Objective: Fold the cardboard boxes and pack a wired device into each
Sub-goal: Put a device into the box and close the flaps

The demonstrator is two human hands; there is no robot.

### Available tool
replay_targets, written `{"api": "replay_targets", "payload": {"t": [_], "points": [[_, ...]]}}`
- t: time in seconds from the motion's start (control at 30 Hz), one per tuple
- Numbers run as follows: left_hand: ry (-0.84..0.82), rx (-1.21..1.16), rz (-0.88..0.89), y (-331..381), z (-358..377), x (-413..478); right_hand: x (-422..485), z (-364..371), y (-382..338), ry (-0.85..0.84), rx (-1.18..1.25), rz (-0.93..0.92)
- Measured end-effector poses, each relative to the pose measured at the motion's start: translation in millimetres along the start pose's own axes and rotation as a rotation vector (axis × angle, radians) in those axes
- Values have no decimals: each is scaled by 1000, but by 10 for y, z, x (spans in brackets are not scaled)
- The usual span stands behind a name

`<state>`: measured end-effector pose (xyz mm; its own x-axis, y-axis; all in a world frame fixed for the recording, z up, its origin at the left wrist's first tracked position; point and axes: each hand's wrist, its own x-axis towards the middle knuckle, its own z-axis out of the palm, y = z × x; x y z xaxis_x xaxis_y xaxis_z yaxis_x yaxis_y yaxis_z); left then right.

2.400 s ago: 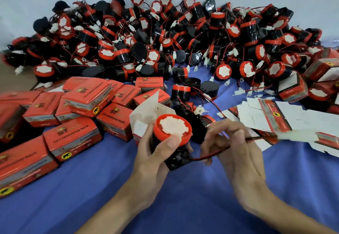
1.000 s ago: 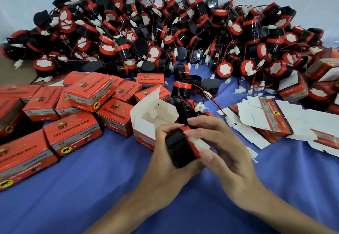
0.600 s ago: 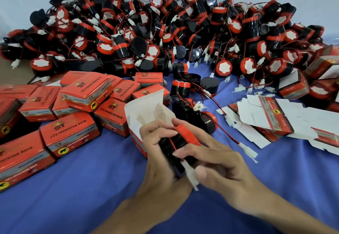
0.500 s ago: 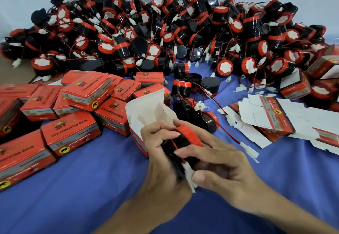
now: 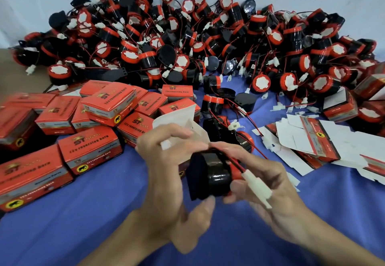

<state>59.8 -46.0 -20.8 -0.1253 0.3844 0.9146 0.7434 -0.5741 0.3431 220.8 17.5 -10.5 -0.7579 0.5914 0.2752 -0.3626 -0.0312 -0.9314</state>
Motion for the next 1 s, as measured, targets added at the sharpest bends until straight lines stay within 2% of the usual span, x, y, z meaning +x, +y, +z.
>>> {"api": "replay_targets", "payload": {"t": [0.1, 0.2, 0.33, 0.43, 0.67, 0.77, 0.83, 0.9, 0.97, 1.0], "points": [[-53, 87, -48, -41, -55, 32, 16, 7, 37, 50, 93, 112], [-178, 140, -59, -29, -10, -19, 27, 26, 46, 12, 102, 105], [-241, -15, -63, -4, 40, -21, 29, 62, -4, -23, -85, 24], [-276, 12, -20, 6, 24, -6, 12, 86, -17, -25, -164, 3], [-202, -11, 74, 26, 66, -17, -28, 136, 7, -80, -467, -176], [-229, -43, 86, -56, 44, -92, -16, 143, 7, -66, -535, -270], [-252, -145, 74, -106, 34, -83, -3, 151, 3, -47, -554, -291], [-151, -202, 13, -175, 15, -60, 30, 134, -42, -46, -592, -297], [-15, -56, -132, -270, -40, -24, 118, 98, -189, -45, -640, -293], [-15, 73, -207, -334, -79, -2, 194, 83, -286, -64, -685, -290]]}}
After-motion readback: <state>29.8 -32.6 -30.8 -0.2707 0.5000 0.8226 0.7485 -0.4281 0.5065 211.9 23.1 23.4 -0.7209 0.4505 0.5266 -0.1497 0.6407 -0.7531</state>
